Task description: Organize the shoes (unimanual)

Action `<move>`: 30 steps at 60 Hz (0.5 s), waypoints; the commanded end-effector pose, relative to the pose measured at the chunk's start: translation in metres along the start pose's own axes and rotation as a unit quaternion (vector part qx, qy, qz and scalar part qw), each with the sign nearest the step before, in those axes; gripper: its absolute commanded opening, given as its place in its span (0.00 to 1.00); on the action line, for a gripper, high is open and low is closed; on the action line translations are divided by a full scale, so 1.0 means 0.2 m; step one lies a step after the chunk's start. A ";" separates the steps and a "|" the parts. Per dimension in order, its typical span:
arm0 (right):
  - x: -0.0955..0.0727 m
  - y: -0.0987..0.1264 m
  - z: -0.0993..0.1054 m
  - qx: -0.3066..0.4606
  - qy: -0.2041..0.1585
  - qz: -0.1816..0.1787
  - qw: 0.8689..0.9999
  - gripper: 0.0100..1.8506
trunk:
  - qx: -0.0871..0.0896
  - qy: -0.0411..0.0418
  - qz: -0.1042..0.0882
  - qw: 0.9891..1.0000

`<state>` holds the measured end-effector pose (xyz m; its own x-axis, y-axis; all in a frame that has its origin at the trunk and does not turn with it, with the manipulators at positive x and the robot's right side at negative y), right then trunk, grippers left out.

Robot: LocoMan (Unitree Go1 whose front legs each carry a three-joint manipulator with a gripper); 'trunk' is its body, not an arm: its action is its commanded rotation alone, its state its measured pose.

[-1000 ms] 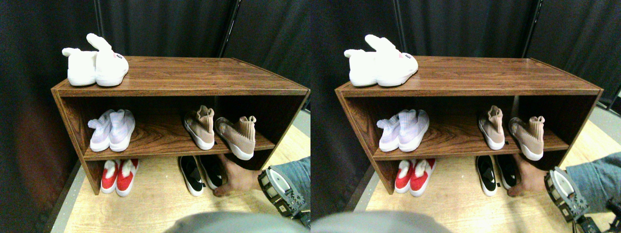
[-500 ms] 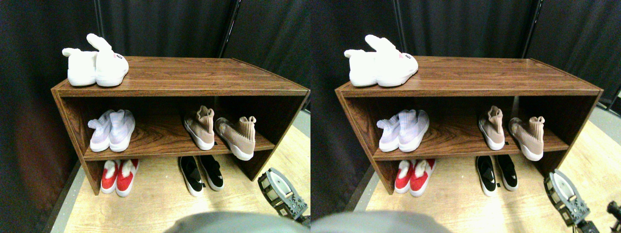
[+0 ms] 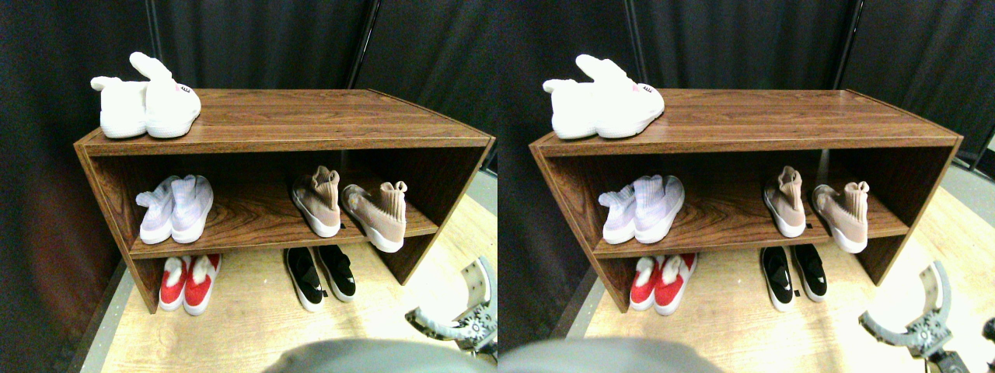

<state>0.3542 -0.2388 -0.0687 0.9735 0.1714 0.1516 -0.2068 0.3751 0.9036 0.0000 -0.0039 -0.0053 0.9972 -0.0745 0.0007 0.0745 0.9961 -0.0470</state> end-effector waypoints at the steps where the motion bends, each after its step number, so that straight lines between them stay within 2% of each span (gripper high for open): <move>1: 0.05 0.04 0.01 0.006 0.002 0.018 1.000 0.93 | -0.010 -0.006 -0.003 1.000; 11: 0.15 0.01 0.01 0.018 0.018 0.010 1.000 0.94 | -0.011 -0.006 -0.002 1.000; 22: 0.27 -0.05 0.03 0.034 0.018 -0.010 0.999 0.94 | -0.014 -0.009 0.004 1.000; 29: 0.32 -0.09 0.04 0.056 0.021 -0.022 0.998 0.93 | -0.014 -0.009 0.004 1.000; 30: 0.33 -0.10 0.04 0.052 0.018 -0.024 0.998 0.93 | -0.017 -0.009 0.008 1.000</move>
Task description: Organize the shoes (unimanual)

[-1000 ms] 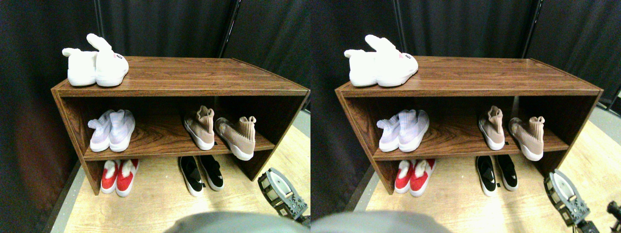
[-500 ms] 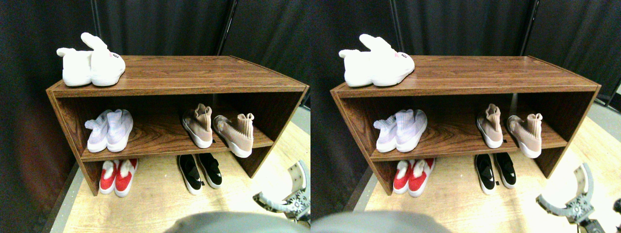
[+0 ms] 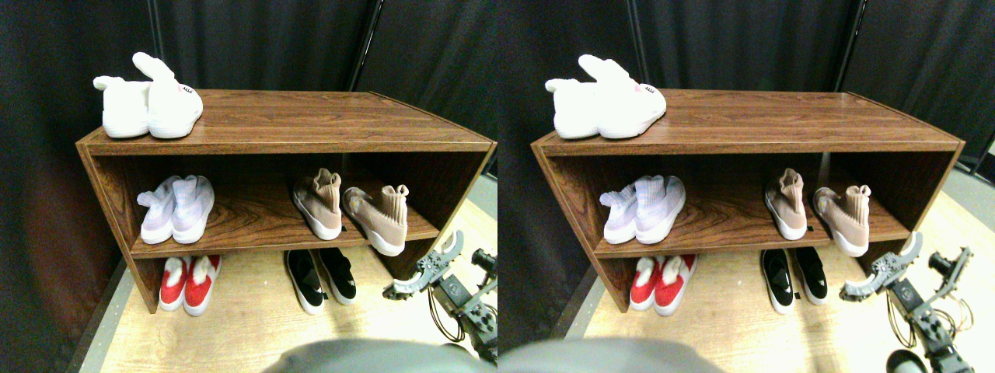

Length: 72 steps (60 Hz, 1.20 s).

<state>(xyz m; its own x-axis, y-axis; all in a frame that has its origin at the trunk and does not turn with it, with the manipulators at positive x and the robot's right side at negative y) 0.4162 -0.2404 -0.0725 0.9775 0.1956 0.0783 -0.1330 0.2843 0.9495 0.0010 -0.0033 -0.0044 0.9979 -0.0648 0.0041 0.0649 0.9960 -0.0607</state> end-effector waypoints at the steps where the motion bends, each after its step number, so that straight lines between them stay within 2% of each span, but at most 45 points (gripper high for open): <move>1: 0.03 -0.02 0.02 -0.003 -0.006 0.005 1.000 0.92 | -0.010 -0.007 0.003 1.000; 17: 0.13 -0.10 -0.01 0.045 -0.011 -0.015 0.999 0.91 | -0.012 -0.007 0.010 1.000; 35: 0.22 -0.16 0.00 0.035 -0.017 -0.018 0.999 0.90 | -0.014 -0.007 0.014 1.000; 68: 0.29 -0.17 0.01 0.033 -0.038 -0.021 0.998 0.86 | -0.018 -0.008 0.016 1.000; 72: 0.29 -0.17 0.02 0.029 -0.038 -0.019 0.999 0.89 | -0.018 -0.008 0.016 1.000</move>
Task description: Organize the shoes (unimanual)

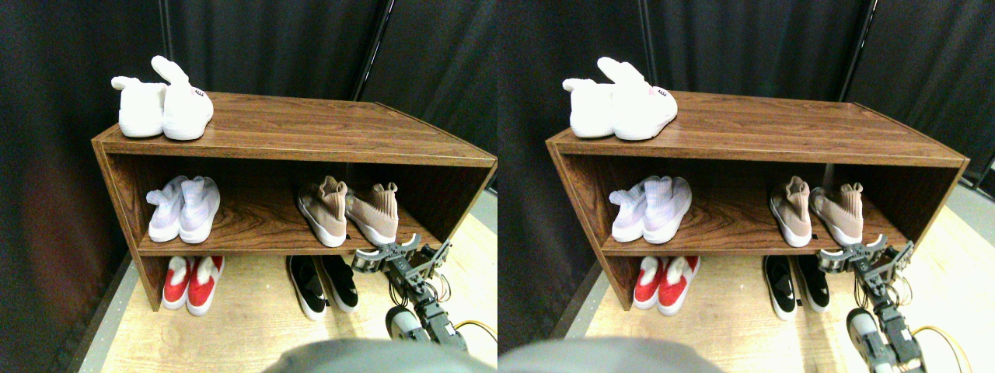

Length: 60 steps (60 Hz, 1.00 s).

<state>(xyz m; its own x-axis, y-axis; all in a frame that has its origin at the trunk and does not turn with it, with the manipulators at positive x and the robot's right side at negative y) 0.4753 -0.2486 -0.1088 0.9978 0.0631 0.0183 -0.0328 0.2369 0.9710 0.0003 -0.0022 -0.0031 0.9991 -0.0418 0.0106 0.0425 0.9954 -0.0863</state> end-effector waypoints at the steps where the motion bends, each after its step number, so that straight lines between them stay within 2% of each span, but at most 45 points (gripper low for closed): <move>1: 0.02 0.06 -0.02 -0.001 0.019 0.028 0.999 0.89 | -0.005 -0.002 0.006 1.000; 9: -0.02 0.07 -0.02 0.012 0.025 0.030 0.999 0.88 | -0.005 -0.002 0.006 1.000; 20: -0.10 0.10 -0.01 0.032 0.041 0.050 0.997 0.88 | -0.003 -0.003 0.001 1.000; 24: -0.16 0.12 0.00 0.031 0.047 0.055 0.997 0.84 | -0.003 -0.003 0.001 1.000; 34: -0.28 0.18 0.03 0.011 0.052 0.073 0.996 0.84 | 0.002 -0.007 -0.008 1.000; 38: -0.31 0.20 0.05 0.020 0.039 0.071 0.996 0.75 | 0.004 -0.007 -0.011 1.000; 40: -0.33 0.22 0.06 0.012 0.023 0.079 0.997 0.65 | 0.005 -0.009 -0.013 1.000; 41: -0.33 0.22 0.06 0.012 0.023 0.079 0.997 0.65 | 0.005 -0.009 -0.013 1.000; 44: -0.35 0.24 0.10 -0.008 0.002 0.082 0.997 0.50 | 0.006 -0.009 -0.015 1.000; 45: -0.35 0.24 0.10 -0.008 0.002 0.082 0.997 0.50 | 0.006 -0.009 -0.015 1.000; 46: -0.36 0.26 0.13 -0.025 -0.017 0.087 0.996 0.32 | 0.007 -0.009 -0.016 1.000; 47: -0.36 0.26 0.13 -0.025 -0.017 0.087 0.996 0.32 | 0.007 -0.009 -0.016 1.000; 48: -0.36 0.27 0.15 -0.024 -0.021 0.093 0.995 0.22 | 0.008 -0.010 -0.017 1.000; 51: -0.37 0.28 0.19 -0.051 -0.041 0.098 0.993 0.03 | 0.008 -0.010 -0.018 1.000; 60: -0.38 0.32 0.31 -0.079 -0.070 0.110 0.988 0.03 | 0.011 -0.012 -0.023 1.000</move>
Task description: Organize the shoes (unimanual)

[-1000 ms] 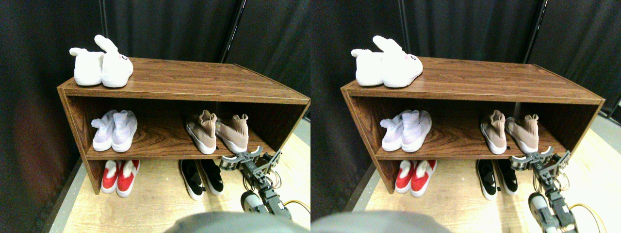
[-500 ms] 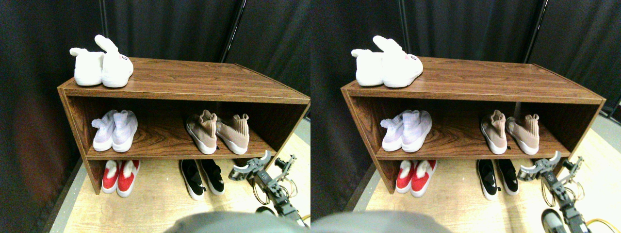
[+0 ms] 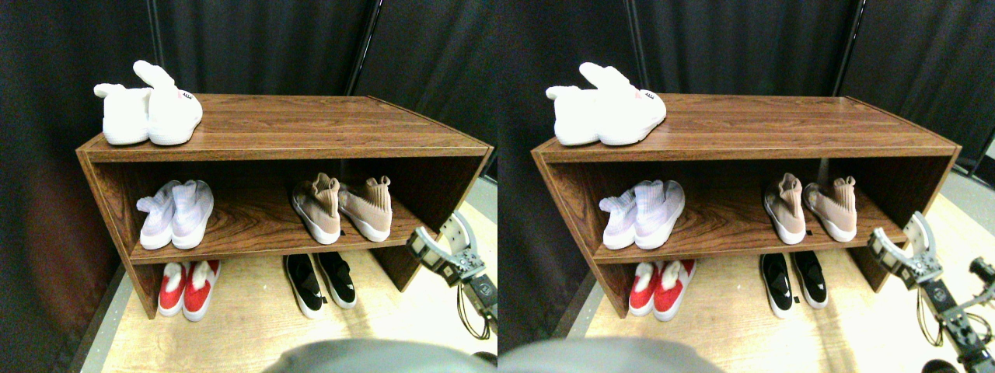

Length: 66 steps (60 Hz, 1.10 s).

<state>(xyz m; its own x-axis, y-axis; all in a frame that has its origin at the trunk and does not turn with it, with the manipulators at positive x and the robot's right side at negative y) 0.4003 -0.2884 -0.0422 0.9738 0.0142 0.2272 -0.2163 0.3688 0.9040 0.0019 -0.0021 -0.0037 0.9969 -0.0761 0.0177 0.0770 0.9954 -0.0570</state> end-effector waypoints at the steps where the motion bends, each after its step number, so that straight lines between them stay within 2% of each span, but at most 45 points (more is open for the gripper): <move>1: 0.01 0.03 0.07 -0.014 -0.021 0.017 1.000 0.03 | -0.003 -0.010 -0.006 1.000; 12: 0.03 0.06 0.18 -0.038 -0.032 0.036 0.998 0.03 | -0.002 -0.012 -0.008 1.000; 19: 0.09 0.04 0.21 -0.052 -0.032 0.036 0.997 0.03 | -0.003 -0.013 -0.008 1.000; 24: 0.19 0.00 0.22 -0.027 -0.030 0.020 0.999 0.03 | -0.004 -0.013 -0.007 1.000; 26: 0.19 0.00 0.22 -0.025 -0.037 0.014 0.999 0.03 | -0.004 -0.013 -0.007 1.000; 27: 0.22 -0.02 0.22 -0.031 -0.050 -0.002 0.998 0.03 | -0.004 -0.013 -0.007 1.000; 33: 0.28 -0.06 0.23 -0.031 -0.049 -0.011 0.998 0.03 | -0.006 -0.012 -0.003 1.000; 36: 0.34 -0.11 0.24 -0.026 -0.042 -0.020 0.999 0.03 | -0.008 -0.012 -0.001 1.000; 40: 0.39 -0.16 0.24 -0.017 -0.050 -0.038 0.998 0.03 | -0.009 -0.011 0.002 1.000; 41: 0.39 -0.16 0.24 -0.017 -0.050 -0.038 0.998 0.03 | -0.009 -0.011 0.002 1.000; 42: 0.40 -0.18 0.23 -0.003 -0.066 -0.052 0.996 0.03 | -0.009 -0.011 0.005 1.000; 44: 0.41 -0.21 0.23 -0.011 -0.067 -0.061 0.996 0.03 | -0.009 -0.011 0.005 1.000; 52: 0.44 -0.28 0.22 0.017 -0.076 -0.078 0.994 0.03 | -0.009 -0.011 0.009 1.000; 64: 0.47 -0.33 0.19 0.009 -0.081 -0.095 0.992 0.03 | -0.009 -0.010 0.010 1.000; 66: 0.47 -0.34 0.18 0.009 -0.077 -0.096 0.992 0.03 | -0.012 -0.010 0.014 1.000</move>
<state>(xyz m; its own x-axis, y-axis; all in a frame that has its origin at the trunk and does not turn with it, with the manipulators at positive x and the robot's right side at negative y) 0.5011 -0.3470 -0.0688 0.9757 -0.2010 0.0874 -0.0185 0.3222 0.9465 0.0003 -0.0012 -0.0023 0.9973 -0.0643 0.0349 0.0667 0.9952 -0.0714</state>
